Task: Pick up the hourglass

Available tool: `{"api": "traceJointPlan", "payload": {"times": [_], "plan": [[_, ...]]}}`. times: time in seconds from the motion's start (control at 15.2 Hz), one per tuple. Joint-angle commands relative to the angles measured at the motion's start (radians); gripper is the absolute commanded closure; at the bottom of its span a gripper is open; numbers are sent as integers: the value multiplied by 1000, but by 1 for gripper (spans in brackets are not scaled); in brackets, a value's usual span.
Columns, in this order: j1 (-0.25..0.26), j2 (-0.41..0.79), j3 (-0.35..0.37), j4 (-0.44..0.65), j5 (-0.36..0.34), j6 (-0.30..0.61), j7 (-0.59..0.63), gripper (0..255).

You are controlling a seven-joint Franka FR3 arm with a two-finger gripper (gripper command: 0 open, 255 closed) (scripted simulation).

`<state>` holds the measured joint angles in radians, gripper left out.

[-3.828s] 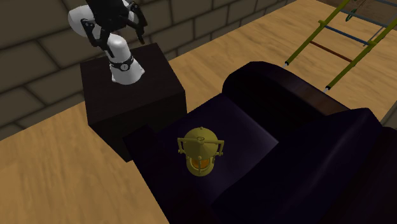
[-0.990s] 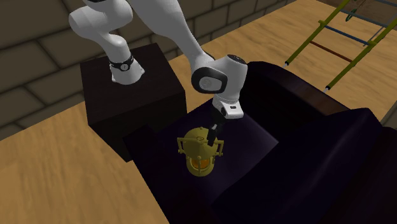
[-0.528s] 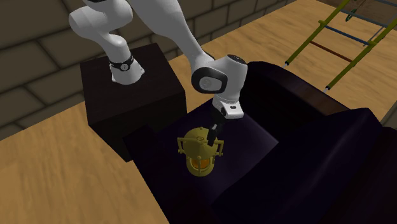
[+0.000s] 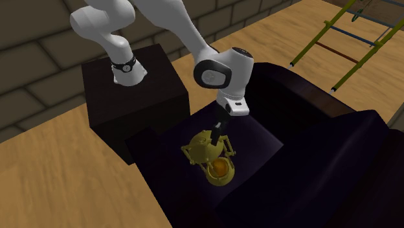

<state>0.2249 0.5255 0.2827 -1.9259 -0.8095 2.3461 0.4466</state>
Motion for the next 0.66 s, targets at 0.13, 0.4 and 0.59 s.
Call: {"api": "traceJointPlan", "payload": {"times": [0.13,0.4,0.59], "plan": [[-9,-40,16,-2,30,-28,-30,255],[-18,-78,30,-4,60,-57,-61,255],[-20,-88,34,-3,68,-65,-70,255]]}}
